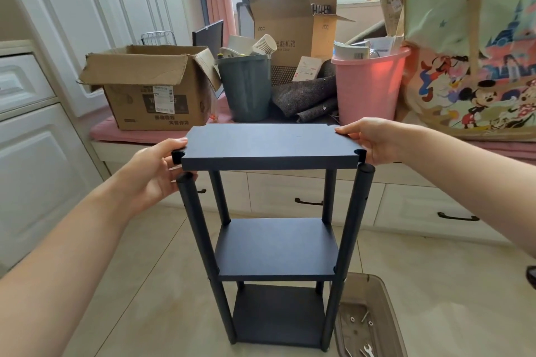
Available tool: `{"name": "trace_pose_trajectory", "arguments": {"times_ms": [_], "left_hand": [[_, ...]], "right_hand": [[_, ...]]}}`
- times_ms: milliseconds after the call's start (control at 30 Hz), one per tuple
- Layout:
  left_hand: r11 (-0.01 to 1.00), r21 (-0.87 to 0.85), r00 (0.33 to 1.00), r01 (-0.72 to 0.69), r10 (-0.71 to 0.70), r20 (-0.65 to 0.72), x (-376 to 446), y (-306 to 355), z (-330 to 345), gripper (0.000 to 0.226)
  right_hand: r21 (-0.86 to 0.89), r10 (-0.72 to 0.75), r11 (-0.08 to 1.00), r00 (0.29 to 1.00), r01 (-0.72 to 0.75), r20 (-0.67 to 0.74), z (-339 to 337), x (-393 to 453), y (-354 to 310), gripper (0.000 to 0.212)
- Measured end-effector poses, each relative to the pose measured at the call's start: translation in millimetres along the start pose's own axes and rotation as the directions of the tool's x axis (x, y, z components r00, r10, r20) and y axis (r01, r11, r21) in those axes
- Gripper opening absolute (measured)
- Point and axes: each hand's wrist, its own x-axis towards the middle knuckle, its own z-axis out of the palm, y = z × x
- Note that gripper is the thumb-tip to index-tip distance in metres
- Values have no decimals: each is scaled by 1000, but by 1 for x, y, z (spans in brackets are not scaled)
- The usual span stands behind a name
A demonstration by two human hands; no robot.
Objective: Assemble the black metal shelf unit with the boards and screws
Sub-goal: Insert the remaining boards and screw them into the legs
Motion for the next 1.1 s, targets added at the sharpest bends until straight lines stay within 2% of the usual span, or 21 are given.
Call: {"name": "trace_pose_trajectory", "arguments": {"times_ms": [300,567,700,867,1100], "left_hand": [[999,30,999,24,-23,-36,1,-1,7,26],[991,44,990,125,-128,54,2,3,4,38],[981,63,980,183,-187,68,1,-1,2,39],[988,19,985,155,-156,70,1,-8,3,43],[989,80,991,123,-128,48,-1,-9,8,33]], "right_hand": [[-42,6,999,1000,-7,-22,-5,4,3,13],[-76,12,997,999,-14,-32,-10,6,-4,18],[-97,10,995,999,-15,-50,-8,8,-3,14],[-65,23,998,999,-25,-34,-10,11,5,14],[-50,5,999,999,-7,-37,-12,14,6,13]]}}
